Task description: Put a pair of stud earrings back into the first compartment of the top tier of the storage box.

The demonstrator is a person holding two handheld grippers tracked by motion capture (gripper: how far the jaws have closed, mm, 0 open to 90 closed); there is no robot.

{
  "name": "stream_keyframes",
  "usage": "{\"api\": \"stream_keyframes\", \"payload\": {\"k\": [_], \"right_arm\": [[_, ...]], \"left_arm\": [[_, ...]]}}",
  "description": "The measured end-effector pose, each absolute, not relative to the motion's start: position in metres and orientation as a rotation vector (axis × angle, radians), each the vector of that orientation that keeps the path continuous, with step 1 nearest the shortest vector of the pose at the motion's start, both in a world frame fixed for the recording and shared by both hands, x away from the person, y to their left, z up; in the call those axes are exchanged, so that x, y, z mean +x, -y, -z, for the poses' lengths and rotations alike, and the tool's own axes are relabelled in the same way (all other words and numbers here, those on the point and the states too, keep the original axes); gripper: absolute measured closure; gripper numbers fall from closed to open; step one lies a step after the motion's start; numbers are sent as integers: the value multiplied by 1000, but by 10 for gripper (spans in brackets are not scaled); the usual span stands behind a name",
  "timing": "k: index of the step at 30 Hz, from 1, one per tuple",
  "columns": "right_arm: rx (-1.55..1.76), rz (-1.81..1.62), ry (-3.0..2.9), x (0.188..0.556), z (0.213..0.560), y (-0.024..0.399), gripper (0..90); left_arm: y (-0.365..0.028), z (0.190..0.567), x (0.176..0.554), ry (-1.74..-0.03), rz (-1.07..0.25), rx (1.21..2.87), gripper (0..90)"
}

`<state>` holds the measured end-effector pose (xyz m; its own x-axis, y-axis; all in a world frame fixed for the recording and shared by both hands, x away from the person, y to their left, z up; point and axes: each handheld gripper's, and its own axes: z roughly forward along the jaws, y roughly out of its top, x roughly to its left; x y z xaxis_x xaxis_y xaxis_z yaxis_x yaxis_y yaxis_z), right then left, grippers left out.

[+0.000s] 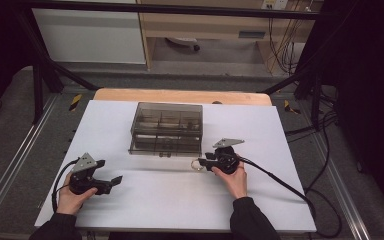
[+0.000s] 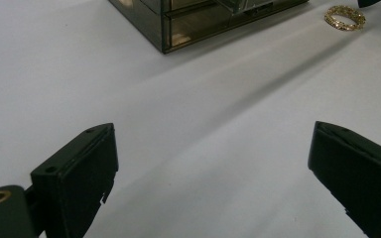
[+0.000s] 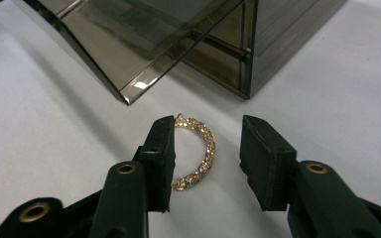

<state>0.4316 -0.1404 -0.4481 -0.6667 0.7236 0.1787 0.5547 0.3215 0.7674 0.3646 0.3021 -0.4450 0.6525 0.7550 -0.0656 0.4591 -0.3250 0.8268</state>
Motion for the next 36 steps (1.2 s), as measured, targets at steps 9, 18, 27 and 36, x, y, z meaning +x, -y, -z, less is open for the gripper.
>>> {"api": "stream_keyframes", "payload": {"k": [9,18,27,36], "right_arm": [[1188,-1270,-2385,434,451,140,691],[1213,-1252,-2399,436,457,137,776],[1226,-1244,-2408,437,457,138,859],[1243,-1253,-2415,436,452,140,870]], "left_arm": [[-302,445,364,-946,-422,1981,50],[-302,445,364,-945,-424,1980,50],[-302,445,364,-943,-425,1982,50],[-302,444,364,-944,-426,1976,50]]}}
